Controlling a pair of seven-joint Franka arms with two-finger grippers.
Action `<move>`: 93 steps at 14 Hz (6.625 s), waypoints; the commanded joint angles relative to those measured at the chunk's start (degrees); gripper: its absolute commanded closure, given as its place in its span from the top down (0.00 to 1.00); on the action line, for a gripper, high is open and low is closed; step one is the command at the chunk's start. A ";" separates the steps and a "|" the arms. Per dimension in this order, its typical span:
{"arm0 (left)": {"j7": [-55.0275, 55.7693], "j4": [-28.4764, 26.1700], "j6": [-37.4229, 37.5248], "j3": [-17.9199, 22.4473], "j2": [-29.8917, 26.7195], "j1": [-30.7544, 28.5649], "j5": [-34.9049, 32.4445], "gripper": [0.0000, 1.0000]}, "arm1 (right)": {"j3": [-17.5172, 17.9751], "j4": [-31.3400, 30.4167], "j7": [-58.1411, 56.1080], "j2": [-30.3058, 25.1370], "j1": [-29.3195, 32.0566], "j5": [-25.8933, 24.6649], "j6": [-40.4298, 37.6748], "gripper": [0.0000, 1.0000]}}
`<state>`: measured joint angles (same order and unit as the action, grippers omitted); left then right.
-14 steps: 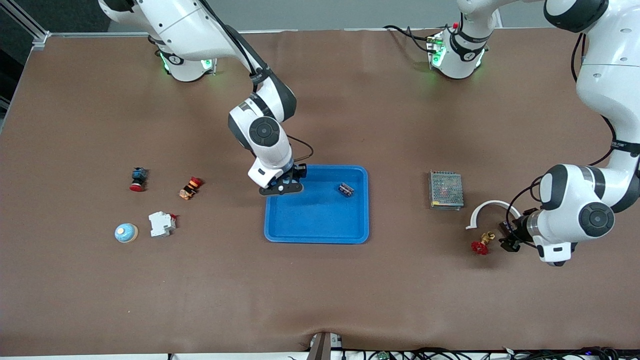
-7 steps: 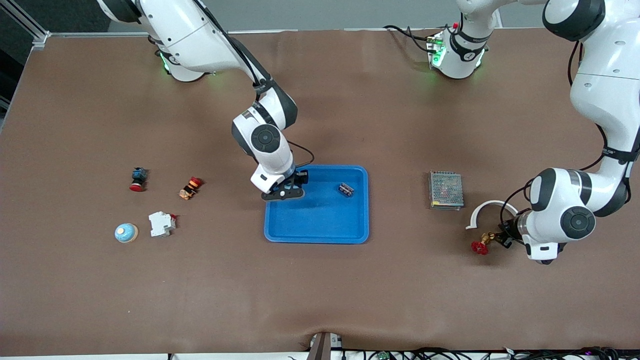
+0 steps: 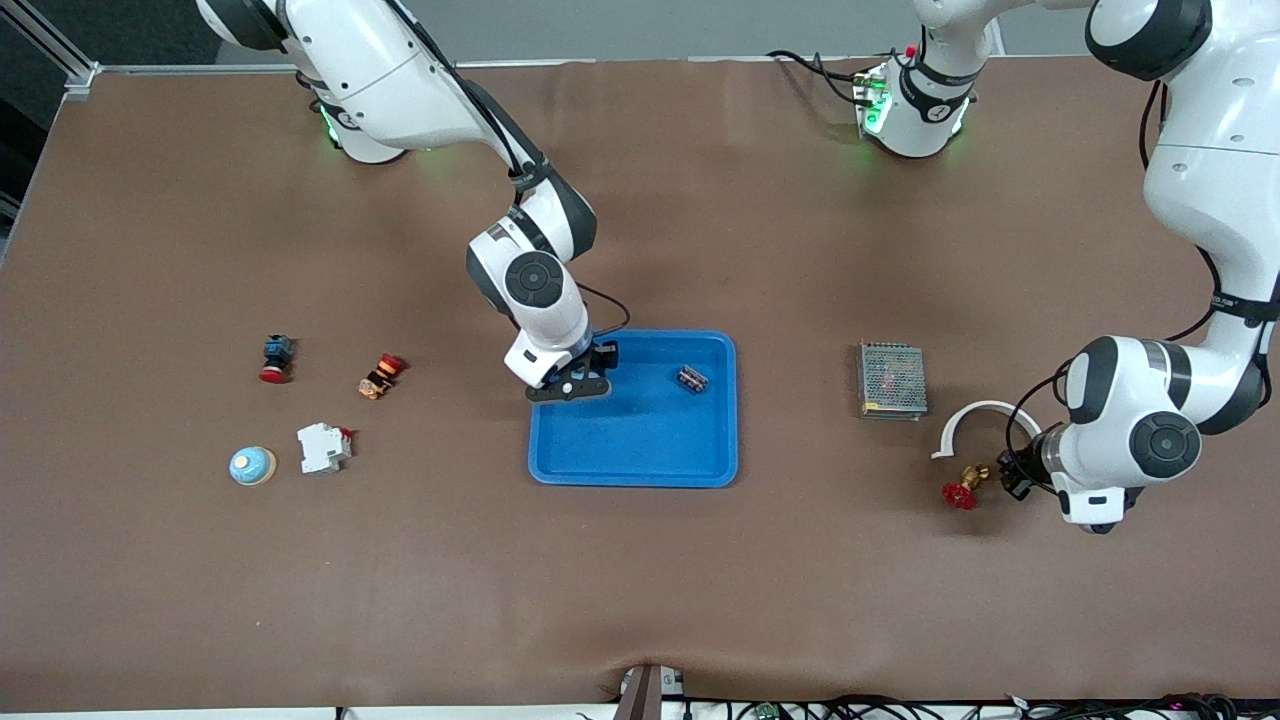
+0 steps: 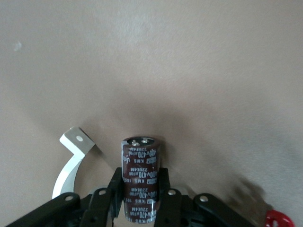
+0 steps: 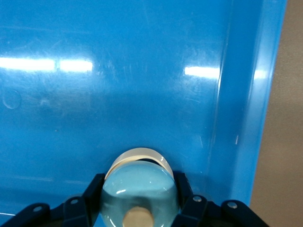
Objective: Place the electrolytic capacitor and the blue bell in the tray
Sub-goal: 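Lower the bell into the tray while the left gripper grasps another capacitor, then move the right gripper to the second bell while the left gripper carries the capacitor, then grasp the second bell while the left gripper drops the capacitor in the tray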
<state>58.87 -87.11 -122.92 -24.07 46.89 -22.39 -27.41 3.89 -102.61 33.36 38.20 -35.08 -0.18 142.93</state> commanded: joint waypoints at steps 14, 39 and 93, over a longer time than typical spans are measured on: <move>0.11 1.06 1.72 -5.19 -5.66 2.08 -0.28 0.00 | -0.46 3.98 2.94 -12.96 -3.33 -0.52 -23.98 1.00; 49.92 10.55 -16.98 -0.47 5.67 37.76 0.16 0.00 | -0.99 5.05 -77.36 -16.77 33.57 -3.07 -28.96 1.00; -50.86 -5.00 32.13 17.92 -48.82 20.28 24.76 1.00 | -0.20 -0.58 -106.23 -0.06 47.29 -1.76 0.59 0.16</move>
<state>9.66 -92.16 -92.54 -5.72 -1.06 -2.69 -4.29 2.14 -103.26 -73.35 37.86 11.51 -2.48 143.64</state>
